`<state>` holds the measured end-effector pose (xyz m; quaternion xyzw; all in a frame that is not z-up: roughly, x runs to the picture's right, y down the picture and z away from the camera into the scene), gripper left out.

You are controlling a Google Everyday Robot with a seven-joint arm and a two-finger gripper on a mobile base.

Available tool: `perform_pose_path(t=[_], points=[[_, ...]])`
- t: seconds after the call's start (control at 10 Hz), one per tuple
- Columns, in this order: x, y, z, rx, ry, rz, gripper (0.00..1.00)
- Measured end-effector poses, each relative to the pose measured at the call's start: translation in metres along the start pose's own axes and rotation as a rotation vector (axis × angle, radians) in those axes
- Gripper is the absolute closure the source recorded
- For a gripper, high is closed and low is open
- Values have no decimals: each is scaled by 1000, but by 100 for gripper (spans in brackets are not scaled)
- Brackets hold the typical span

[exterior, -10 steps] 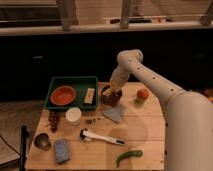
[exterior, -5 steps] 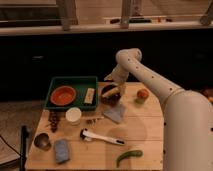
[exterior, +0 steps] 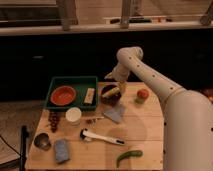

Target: Place banana in purple bowl

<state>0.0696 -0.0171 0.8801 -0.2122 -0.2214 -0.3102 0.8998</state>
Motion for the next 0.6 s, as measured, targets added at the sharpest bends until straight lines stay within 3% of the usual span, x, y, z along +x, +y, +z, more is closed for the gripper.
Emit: perform_pose_path(t=[0.6], points=[[4,2,-3,26,13,14,20]])
